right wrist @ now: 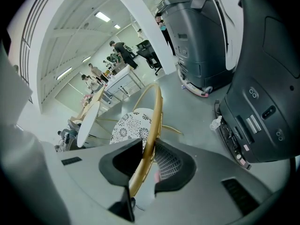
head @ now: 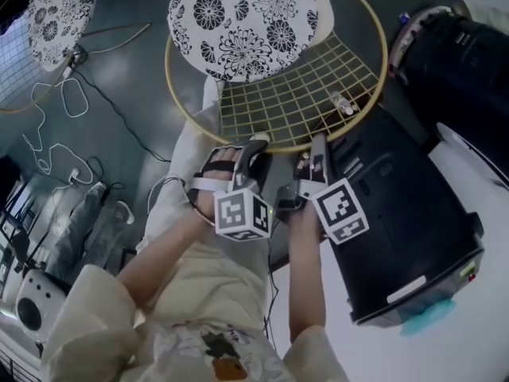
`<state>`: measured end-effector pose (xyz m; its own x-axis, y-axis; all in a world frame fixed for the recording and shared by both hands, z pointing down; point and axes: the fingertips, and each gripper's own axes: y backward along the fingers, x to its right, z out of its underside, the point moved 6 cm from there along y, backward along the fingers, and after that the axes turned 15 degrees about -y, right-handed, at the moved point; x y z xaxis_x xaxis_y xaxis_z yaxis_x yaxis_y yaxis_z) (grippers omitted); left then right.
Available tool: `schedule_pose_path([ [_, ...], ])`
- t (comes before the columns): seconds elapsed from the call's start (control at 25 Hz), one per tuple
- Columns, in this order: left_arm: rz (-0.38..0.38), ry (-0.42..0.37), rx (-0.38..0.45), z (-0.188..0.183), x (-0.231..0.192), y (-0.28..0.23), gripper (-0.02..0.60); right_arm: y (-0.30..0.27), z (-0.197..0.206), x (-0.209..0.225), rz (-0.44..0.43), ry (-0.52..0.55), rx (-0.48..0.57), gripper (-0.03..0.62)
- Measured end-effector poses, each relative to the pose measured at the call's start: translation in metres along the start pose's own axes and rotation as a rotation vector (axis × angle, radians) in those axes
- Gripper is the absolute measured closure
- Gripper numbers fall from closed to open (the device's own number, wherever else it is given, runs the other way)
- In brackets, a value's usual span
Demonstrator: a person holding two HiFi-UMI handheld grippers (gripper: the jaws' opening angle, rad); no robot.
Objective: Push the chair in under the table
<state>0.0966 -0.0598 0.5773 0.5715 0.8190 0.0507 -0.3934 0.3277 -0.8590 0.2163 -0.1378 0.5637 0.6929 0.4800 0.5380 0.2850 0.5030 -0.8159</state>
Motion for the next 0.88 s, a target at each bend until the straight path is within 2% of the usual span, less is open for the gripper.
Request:
schedule_pose_path([
  [0.88,-0.007,-0.008,0.006,-0.002,0.005,0.013,0.497,0.015,0.002,-0.002,-0.014,0.002,0.009,0.510],
])
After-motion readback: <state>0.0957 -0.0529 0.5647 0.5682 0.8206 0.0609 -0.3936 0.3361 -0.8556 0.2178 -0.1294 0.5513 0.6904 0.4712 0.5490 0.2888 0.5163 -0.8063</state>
